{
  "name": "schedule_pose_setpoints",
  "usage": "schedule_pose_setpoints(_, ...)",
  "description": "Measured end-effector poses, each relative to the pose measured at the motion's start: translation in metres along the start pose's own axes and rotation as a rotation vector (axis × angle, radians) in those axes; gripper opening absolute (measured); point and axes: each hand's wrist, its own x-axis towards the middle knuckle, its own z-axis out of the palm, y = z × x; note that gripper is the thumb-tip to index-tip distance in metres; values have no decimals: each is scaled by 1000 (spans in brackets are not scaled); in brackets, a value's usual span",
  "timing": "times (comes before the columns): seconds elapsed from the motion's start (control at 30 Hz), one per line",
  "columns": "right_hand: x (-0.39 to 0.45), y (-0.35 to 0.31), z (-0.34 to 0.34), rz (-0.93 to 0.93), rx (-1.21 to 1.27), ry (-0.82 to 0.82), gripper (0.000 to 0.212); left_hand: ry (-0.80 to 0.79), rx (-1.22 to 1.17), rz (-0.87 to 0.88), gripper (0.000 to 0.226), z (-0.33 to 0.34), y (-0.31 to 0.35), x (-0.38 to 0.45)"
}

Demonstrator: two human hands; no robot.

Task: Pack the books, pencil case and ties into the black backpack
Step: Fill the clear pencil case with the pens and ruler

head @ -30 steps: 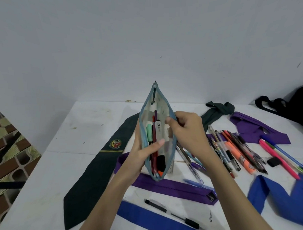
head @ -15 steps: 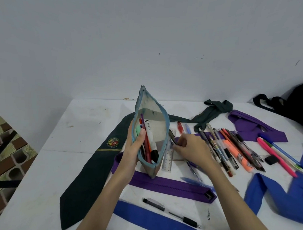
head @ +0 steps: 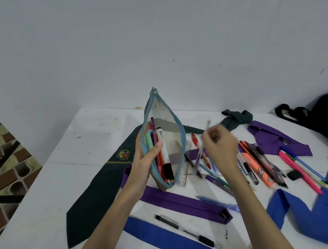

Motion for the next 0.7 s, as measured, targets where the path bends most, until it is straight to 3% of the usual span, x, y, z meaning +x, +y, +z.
schedule_pose_setpoints(0.13,-3,-52,-29,-108,583,220,18,-3,15,-12,81,-1,-2,-2)
schedule_pose_setpoints(0.27,-15,-77,-34,-290,721,300,13,-40,-19,-50,74,3,-4,-2)
schedule_pose_setpoints(0.37,-20,-76,-22,-280,639,170,10,-70,-4,-67,101,5,-5,-5)
schedule_pose_setpoints(0.5,-25,-62,-3,-228,196,-70,5,-105,-3,-80,115,4,-10,-10)
schedule_pose_setpoints(0.63,-26,-54,3,-222,104,-57,12,-115,12,-72,121,3,-15,-13)
schedule_pose_setpoints(0.7,-25,-53,2,-221,168,-22,7,-107,34,-58,111,1,-18,-14)
